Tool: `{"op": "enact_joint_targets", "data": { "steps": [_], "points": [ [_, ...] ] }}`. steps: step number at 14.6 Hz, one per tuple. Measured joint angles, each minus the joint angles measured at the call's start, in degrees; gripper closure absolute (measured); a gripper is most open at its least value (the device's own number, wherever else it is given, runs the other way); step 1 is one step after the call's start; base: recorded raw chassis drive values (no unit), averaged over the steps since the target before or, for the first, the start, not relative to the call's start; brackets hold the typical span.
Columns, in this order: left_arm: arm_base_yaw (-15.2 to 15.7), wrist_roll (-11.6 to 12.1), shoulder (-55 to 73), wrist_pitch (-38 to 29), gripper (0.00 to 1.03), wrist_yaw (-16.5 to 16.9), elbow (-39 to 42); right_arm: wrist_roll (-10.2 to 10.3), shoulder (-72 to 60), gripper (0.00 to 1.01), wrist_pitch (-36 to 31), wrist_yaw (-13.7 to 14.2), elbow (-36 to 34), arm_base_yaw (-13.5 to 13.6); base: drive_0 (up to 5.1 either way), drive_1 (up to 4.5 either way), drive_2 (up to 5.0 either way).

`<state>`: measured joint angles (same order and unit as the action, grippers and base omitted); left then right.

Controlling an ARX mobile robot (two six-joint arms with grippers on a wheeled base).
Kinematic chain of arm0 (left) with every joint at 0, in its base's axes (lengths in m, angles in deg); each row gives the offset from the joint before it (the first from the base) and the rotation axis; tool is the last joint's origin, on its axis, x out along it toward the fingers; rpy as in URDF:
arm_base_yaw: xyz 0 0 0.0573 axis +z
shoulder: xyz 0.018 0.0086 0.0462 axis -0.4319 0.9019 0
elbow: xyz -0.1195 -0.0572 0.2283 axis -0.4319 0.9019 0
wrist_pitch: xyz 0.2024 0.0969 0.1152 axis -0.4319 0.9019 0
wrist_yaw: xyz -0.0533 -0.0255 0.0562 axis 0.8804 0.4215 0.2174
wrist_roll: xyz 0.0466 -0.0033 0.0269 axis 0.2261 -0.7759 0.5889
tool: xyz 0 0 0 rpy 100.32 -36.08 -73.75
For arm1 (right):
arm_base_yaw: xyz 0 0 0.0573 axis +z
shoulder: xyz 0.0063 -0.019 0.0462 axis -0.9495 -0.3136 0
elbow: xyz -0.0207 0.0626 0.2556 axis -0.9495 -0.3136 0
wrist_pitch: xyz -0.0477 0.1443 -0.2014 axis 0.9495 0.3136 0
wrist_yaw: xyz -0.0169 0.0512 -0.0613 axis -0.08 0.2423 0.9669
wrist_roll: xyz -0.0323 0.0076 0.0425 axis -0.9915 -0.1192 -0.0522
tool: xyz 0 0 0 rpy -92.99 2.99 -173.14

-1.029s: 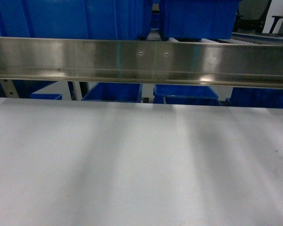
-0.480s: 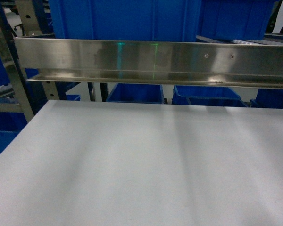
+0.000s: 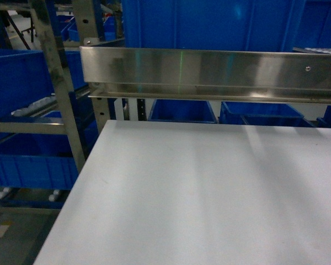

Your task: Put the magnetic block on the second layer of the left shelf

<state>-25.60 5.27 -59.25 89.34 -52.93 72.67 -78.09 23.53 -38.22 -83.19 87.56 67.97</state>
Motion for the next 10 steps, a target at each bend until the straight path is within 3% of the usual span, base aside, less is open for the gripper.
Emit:
{"op": "enact_joint_targets", "data": {
  "steps": [10],
  "points": [
    [0.00, 0.00, 0.00, -0.02, 0.05, 0.00, 0.00, 0.00, 0.00, 0.68, 0.04, 0.04, 0.00, -0.02, -5.0, 2.48, 2.5]
  ]
}}
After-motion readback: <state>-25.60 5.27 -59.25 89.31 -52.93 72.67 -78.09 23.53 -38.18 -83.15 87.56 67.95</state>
